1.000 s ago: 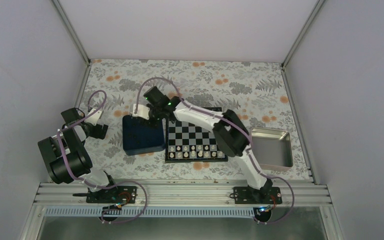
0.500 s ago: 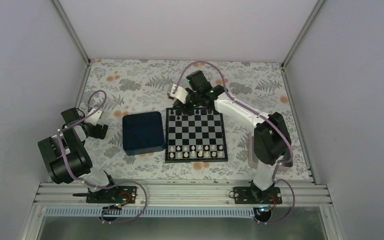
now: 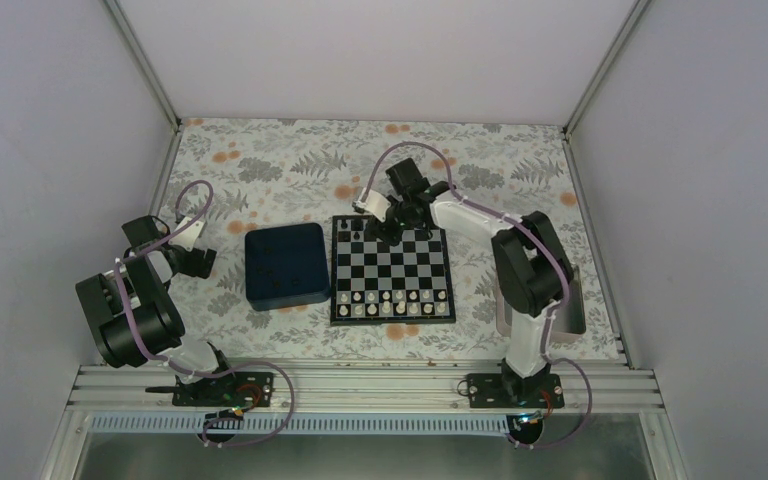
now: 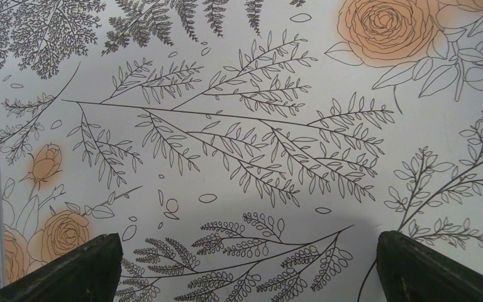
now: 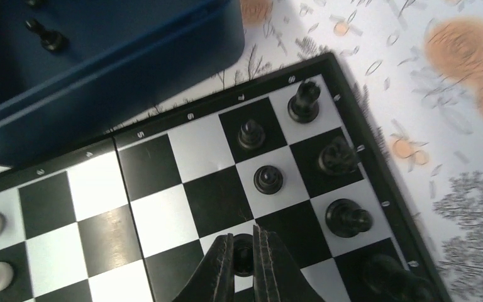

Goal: Set up the chess pieces on the board
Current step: Place the chess piece on the chessboard.

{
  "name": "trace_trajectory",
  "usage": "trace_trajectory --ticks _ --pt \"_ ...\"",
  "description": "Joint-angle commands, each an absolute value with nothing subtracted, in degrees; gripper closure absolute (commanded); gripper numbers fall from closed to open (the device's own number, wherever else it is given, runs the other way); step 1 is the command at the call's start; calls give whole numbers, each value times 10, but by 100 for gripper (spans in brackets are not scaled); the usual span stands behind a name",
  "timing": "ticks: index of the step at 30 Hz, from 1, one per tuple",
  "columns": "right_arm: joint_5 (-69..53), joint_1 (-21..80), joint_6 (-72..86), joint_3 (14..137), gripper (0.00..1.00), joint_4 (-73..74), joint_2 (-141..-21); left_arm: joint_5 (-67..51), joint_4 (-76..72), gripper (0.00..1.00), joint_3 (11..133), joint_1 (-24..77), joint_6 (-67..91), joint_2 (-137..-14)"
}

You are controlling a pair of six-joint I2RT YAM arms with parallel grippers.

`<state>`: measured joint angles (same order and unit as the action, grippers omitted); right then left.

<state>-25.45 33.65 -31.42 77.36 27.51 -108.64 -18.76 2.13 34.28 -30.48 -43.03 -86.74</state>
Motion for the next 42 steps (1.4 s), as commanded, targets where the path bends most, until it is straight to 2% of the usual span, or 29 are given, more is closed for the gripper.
trace_trajectory --ticks 1,42 --pt "-273 331 -321 782 96 261 -1124 -193 47 0 335 -307 -439 -872" --pt "-246 315 -333 814 92 252 -1182 -196 48 0 337 -307 -443 -879"
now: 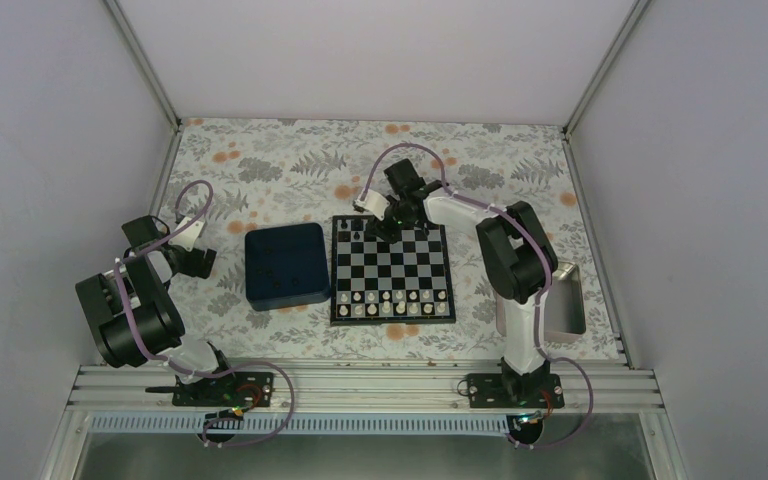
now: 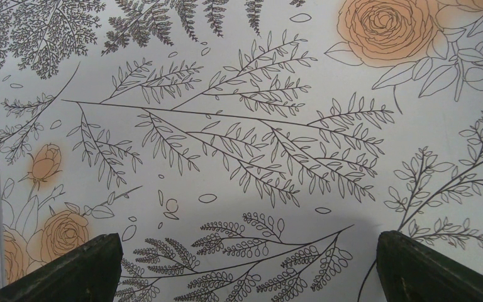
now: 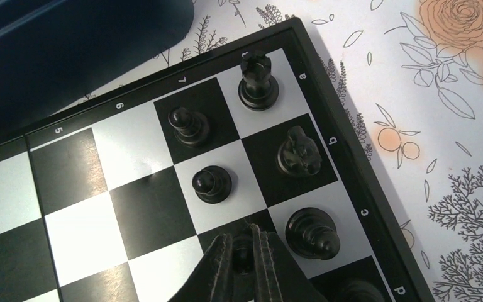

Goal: Set up the chess pieces on the board
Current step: Place the chess piece on the chessboard, then pick up the chess piece from the storage box.

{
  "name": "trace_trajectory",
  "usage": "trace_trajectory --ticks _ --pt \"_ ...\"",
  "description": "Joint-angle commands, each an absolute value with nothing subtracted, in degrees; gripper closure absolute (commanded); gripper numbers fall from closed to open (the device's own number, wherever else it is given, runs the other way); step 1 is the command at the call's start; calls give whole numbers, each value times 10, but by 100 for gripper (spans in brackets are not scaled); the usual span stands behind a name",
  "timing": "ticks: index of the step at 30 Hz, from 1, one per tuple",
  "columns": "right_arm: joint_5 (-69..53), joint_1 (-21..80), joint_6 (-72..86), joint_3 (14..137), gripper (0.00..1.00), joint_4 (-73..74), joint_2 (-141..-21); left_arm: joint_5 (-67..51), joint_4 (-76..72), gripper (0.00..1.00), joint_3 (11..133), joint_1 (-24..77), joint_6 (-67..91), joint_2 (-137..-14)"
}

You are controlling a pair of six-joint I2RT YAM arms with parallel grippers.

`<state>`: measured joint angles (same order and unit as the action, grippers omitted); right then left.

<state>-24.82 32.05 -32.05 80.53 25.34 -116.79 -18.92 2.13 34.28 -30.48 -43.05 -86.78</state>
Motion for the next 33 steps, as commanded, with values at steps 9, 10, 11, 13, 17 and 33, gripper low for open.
trace_trajectory --ticks 9,10,11,13,17,33 --pt "-248 316 -335 814 79 260 -1172 -197 51 0 337 -307 -442 -879" --pt "-249 315 -335 814 78 260 -1167 -197 51 0 337 -307 -442 -878" --pt "-251 315 -336 814 77 261 -1161 -197 51 0 337 -307 -442 -877" --pt "-257 315 -336 820 76 269 -1146 -196 51 0 336 -307 -443 -877" --pt "-266 324 -333 862 75 300 -1112 -197 51 0 337 -307 -443 -878" --pt "-249 501 -310 1100 56 361 -1235 -209 53 0 335 -307 -443 -868"
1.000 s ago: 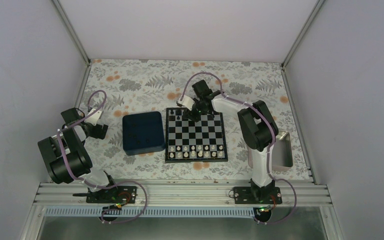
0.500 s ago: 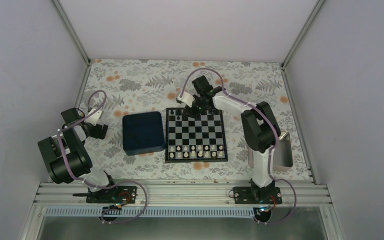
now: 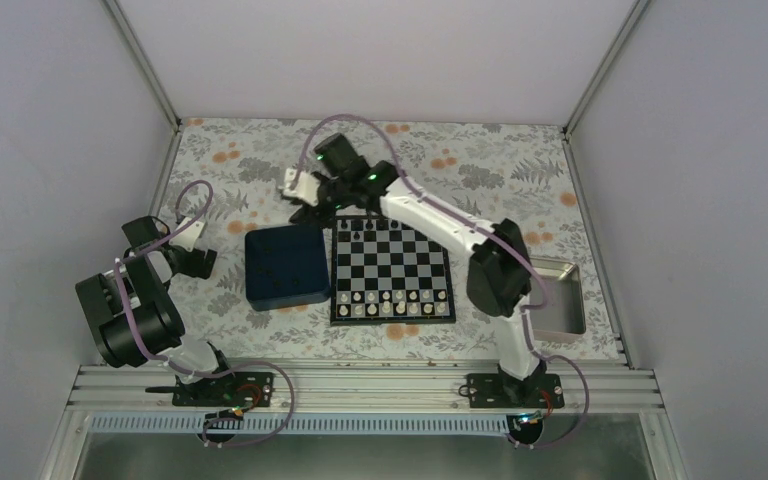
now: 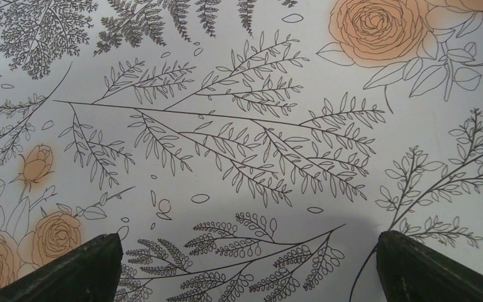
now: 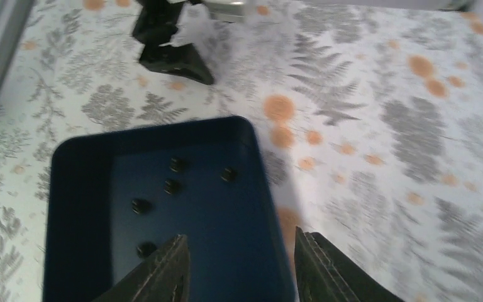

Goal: Set up the chess pieces on the board
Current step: Pick up the chess piece from the storage box.

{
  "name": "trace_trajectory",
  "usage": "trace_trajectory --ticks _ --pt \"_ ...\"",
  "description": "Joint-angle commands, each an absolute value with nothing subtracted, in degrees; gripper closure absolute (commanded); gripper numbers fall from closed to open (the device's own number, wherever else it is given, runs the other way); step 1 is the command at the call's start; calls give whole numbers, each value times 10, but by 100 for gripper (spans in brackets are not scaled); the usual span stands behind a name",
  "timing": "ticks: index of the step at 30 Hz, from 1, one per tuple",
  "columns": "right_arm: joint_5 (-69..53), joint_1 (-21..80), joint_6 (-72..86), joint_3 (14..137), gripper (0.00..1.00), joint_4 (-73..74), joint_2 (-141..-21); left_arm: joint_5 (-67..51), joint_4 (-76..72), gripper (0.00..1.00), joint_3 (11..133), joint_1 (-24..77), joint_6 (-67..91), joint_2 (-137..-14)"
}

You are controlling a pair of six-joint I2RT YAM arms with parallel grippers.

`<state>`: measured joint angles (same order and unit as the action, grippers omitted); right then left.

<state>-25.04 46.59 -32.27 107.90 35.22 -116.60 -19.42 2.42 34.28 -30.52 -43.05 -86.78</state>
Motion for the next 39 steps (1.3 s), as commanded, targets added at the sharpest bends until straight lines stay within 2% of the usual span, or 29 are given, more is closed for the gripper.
trace_trajectory --ticks 1,4,13,20,29,39 --pt "-246 510 -307 1105 54 354 -1247 -211 53 0 335 -307 -443 -867" --pt "-237 530 -301 1111 50 328 -1281 -211 52 0 334 -307 -443 -865" --pt "-237 563 -299 1150 49 322 -1356 -211 49 0 332 -307 -445 -866" --pt "-236 573 -301 1164 52 315 -1386 -211 47 0 331 -307 -446 -863" --pt "-233 581 -303 1182 62 308 -1411 -211 46 0 332 -307 -447 -868" --pt "-232 584 -302 1181 63 298 -1421 -211 46 0 332 -307 -447 -865"
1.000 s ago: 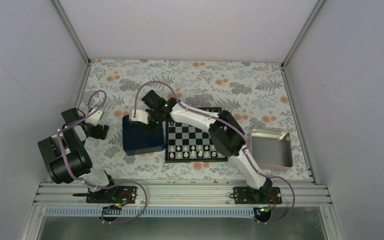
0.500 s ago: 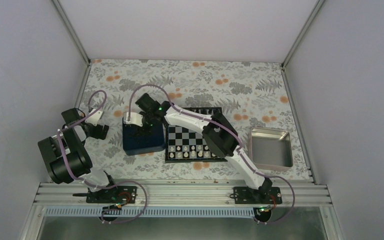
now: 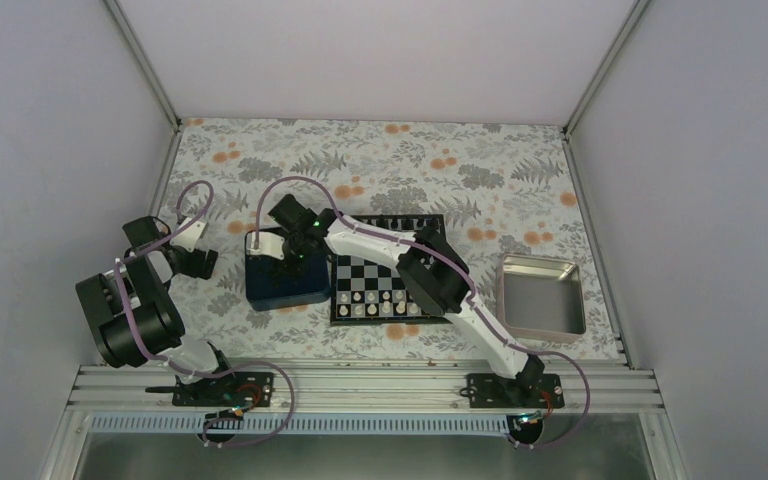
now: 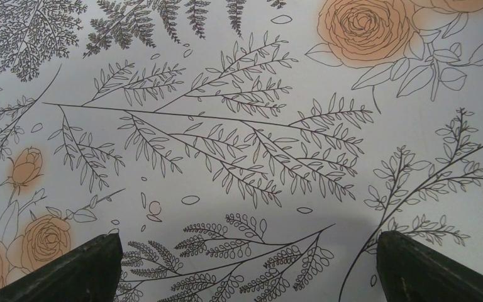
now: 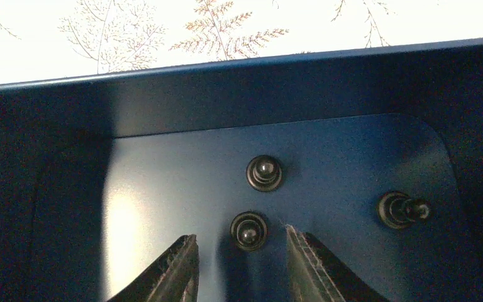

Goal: Set up the chess pieces on the board
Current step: Pick up the chess piece from the storage box.

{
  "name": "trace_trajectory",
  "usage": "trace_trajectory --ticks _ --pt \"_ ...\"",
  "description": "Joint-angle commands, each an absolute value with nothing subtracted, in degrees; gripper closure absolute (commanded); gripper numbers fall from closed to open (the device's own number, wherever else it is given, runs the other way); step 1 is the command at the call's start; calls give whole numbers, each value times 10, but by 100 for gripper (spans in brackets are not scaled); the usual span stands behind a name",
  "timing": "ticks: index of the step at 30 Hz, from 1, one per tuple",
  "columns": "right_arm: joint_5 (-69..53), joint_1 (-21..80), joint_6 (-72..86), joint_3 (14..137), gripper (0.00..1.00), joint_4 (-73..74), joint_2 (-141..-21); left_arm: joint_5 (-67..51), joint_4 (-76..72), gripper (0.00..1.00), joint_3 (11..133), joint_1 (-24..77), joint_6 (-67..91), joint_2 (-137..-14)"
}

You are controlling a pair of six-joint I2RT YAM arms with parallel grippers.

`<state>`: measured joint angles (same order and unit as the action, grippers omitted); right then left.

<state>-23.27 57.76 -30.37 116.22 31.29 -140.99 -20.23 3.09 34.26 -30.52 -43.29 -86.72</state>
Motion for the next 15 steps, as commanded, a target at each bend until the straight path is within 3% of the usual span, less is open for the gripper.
trace_trajectory --ticks 1,11,15 --pt "-231 584 -302 1180 63 296 -1423 -211 47 0 331 -307 -447 -865" --pt "-239 584 -298 1191 64 285 -1435 -211 47 0 331 -308 -450 -871" --pt "-239 584 -296 1191 69 281 -1441 -211 47 0 331 -307 -450 -869"
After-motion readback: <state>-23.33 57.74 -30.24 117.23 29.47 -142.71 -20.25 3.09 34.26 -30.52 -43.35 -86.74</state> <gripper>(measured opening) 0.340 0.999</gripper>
